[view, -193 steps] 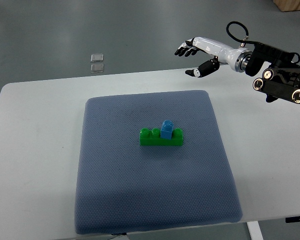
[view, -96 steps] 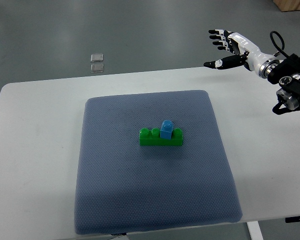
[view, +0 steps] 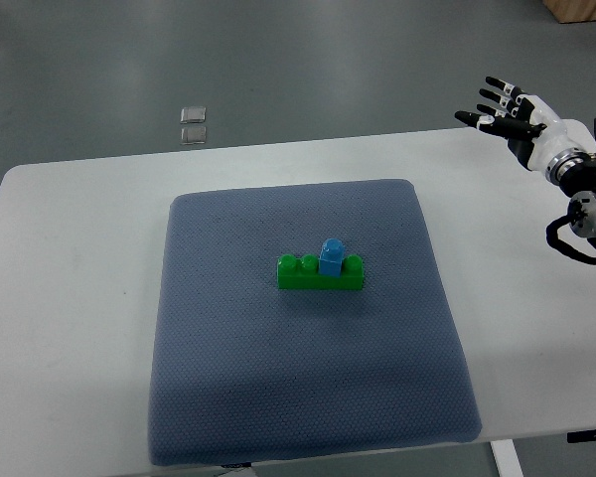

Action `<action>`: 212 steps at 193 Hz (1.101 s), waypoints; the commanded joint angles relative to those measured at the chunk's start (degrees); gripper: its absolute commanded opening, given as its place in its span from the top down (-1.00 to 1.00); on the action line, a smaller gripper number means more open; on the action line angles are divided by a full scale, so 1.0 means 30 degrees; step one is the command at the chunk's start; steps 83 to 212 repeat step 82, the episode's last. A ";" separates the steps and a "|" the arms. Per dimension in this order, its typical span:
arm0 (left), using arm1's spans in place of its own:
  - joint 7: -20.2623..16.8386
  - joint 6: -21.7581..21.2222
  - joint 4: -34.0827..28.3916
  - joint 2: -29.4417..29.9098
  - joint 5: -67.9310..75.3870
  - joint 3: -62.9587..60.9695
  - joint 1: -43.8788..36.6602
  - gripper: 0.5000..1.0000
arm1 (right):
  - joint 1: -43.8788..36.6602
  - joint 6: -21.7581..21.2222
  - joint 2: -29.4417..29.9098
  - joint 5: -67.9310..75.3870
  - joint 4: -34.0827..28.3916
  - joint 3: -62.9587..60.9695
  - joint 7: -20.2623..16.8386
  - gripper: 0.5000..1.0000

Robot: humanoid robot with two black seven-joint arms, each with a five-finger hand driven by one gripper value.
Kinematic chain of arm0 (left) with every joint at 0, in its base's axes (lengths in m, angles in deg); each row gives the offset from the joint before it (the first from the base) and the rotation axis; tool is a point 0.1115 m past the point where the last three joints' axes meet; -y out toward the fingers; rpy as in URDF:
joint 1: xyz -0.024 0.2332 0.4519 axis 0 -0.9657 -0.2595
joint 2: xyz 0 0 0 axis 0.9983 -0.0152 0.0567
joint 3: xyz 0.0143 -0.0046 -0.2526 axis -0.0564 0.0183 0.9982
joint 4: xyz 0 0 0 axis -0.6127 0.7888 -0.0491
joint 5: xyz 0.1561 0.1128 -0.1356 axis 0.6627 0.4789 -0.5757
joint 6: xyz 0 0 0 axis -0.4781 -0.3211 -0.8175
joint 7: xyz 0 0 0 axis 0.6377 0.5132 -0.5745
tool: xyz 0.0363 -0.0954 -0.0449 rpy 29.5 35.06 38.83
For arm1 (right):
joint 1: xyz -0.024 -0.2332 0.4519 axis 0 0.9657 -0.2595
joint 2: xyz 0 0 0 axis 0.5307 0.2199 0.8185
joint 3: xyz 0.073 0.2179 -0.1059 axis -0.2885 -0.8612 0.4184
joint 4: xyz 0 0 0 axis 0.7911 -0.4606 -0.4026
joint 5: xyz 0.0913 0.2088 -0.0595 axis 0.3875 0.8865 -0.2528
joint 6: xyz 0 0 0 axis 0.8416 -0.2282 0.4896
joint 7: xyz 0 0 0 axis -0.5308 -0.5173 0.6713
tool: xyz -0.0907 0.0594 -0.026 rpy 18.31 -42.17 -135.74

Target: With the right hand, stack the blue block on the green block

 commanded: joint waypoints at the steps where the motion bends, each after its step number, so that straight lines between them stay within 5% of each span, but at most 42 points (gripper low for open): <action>1: 0.0000 0.0000 0.0000 0.0000 -0.0005 0.0000 -0.0001 -1.00 | 0.0609 0.0118 0.0957 0.0067 0.0713 -0.1714 0.0018 -0.66; 81: 0.0000 0.0000 0.0000 0.0000 -0.0005 0.0000 -0.0001 -1.00 | 0.2074 0.0118 0.3974 -0.0226 0.1182 -0.4028 0.0135 -0.66; 212: 0.0000 0.0000 0.0000 0.0000 -0.0005 0.0000 -0.0001 -1.00 | 0.2074 0.0118 0.3974 -0.0226 0.1182 -0.4028 0.0135 -0.66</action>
